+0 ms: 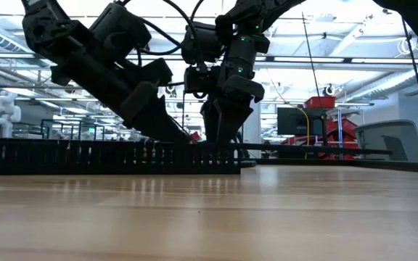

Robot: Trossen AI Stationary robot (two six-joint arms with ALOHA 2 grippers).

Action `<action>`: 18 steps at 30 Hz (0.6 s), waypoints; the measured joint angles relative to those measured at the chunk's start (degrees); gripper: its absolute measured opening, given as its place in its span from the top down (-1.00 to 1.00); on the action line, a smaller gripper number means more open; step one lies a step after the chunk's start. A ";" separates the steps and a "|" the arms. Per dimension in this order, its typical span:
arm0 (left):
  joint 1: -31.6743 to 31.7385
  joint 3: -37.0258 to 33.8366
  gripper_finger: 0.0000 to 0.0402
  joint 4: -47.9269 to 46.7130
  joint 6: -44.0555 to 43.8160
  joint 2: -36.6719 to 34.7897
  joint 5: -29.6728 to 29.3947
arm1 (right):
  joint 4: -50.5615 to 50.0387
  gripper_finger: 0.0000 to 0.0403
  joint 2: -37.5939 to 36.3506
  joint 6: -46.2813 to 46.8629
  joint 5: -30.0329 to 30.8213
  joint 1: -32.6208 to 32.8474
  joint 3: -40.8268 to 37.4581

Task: Ziptie cables

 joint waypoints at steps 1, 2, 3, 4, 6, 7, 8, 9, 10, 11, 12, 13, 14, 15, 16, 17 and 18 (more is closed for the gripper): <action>0.14 0.00 -0.99 -0.02 0.00 0.02 -0.04 | 0.01 -0.21 0.00 0.00 0.00 0.00 -0.02; 0.23 0.00 -0.99 -0.02 -0.18 0.07 0.02 | 0.02 -0.21 0.00 0.00 0.00 0.00 -0.02; 0.36 0.00 -0.99 0.00 -0.31 0.07 0.03 | 0.02 -0.21 0.00 0.00 0.00 0.00 -0.02; 0.36 0.00 -0.99 0.13 -0.31 0.12 0.03 | 0.03 -0.21 0.00 0.00 -0.02 0.00 -0.02; 0.36 0.00 -0.99 0.67 -0.33 0.83 0.01 | 0.04 -0.21 0.00 0.00 -0.02 0.00 -0.02; 0.36 -0.03 -0.99 0.60 -0.33 1.05 0.01 | 0.06 -0.21 0.00 0.02 -0.02 0.00 -0.02; 0.36 -0.04 -0.99 0.71 -0.33 1.16 0.01 | 0.08 -0.21 0.00 0.07 -0.02 0.00 -0.02; 0.36 -0.04 -0.99 1.44 -0.32 1.36 0.01 | 0.09 -0.21 0.00 0.23 0.00 0.00 -0.02; 0.36 -0.04 -0.99 2.02 -0.31 1.54 0.01 | 0.09 -0.21 0.00 0.30 -0.02 0.00 -0.02; 0.36 -0.02 -0.99 2.16 -0.33 1.75 0.01 | 0.10 -0.21 0.00 0.36 -0.02 0.00 -0.02; 0.36 -0.02 -0.99 2.31 -0.33 1.89 0.01 | 0.13 -0.21 0.00 0.36 -0.02 0.00 -0.02; 0.36 -0.02 -0.99 2.63 -0.33 2.07 -0.01 | 0.13 -0.21 0.00 0.38 -0.02 0.00 -0.02; 0.36 -0.02 -0.99 2.85 -0.34 2.17 -0.02 | 0.13 -0.21 0.00 0.44 -0.02 0.00 -0.02; 0.36 -0.02 -0.99 2.89 -0.35 2.21 -0.02 | 0.15 -0.21 0.00 0.58 -0.02 0.00 -0.02; 0.36 -0.02 -0.99 2.82 -0.35 2.21 -0.02 | 0.16 -0.21 0.00 0.72 0.00 0.00 -0.02; 0.36 -0.02 -0.99 2.79 -0.35 2.23 -0.02 | 0.17 -0.21 0.00 0.89 0.00 0.00 -0.02; 0.36 -0.02 -0.99 2.78 -0.35 2.23 -0.02 | 0.17 -0.21 0.00 0.90 -0.02 0.00 -0.02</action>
